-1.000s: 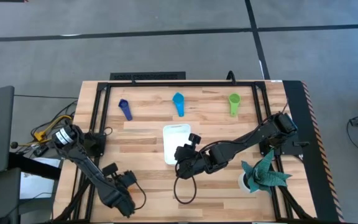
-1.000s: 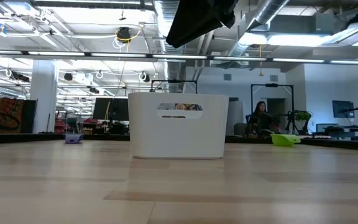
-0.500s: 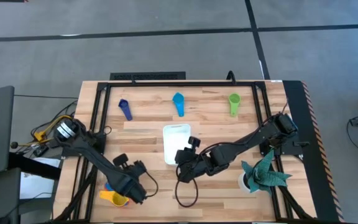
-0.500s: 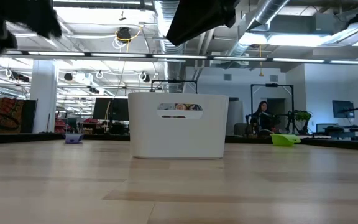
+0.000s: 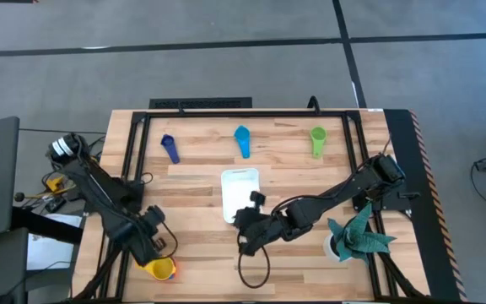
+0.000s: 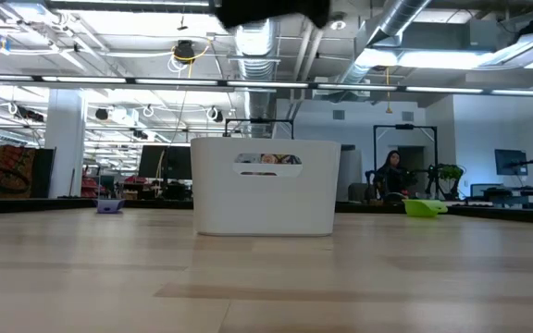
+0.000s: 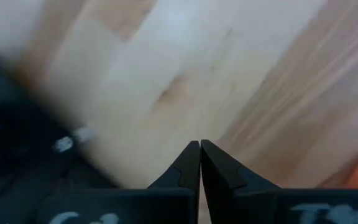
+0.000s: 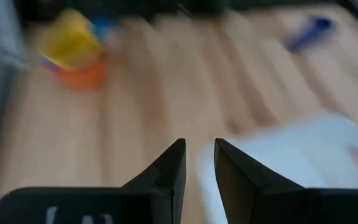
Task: Nest measuring cups in basket
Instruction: Stack the green nest measuring cup into the yellow nest measuring cup
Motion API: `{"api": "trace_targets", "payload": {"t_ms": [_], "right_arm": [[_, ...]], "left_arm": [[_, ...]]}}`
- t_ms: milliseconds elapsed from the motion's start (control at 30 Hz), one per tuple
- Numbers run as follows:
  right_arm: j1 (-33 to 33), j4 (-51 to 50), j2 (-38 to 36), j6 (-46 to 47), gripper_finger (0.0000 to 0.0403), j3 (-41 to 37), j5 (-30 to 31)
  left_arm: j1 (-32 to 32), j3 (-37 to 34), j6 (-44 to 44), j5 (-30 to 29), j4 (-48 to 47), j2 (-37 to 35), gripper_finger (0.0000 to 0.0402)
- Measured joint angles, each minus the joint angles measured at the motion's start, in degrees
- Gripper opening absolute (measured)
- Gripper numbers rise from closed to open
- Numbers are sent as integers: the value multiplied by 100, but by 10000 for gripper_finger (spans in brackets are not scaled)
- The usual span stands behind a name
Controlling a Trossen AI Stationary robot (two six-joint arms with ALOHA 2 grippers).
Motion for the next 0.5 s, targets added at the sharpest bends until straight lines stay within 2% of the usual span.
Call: {"api": "trace_targets", "payload": {"t_ms": [100, 167, 300, 400, 500], "right_arm": [[-33, 1075, 78, -323, 107, -182, -815], [-76, 1633, 253, -360, 107, -205, -1274], [-107, 1766, 403, -355, 107, -235, -1412], [-159, 1834, 510, -272, 107, -205, -1426], [-203, 2278, 643, -255, 107, -218, -1808]], "left_arm": [[9, -376, -6, 24, 654, -163, 0], [29, -529, -6, 251, 993, -158, 0], [-37, -566, -218, 677, 1365, -129, 0], [-153, -508, -483, 817, 1485, -131, 0], [-297, -442, -801, 768, 1636, -129, 0]]}}
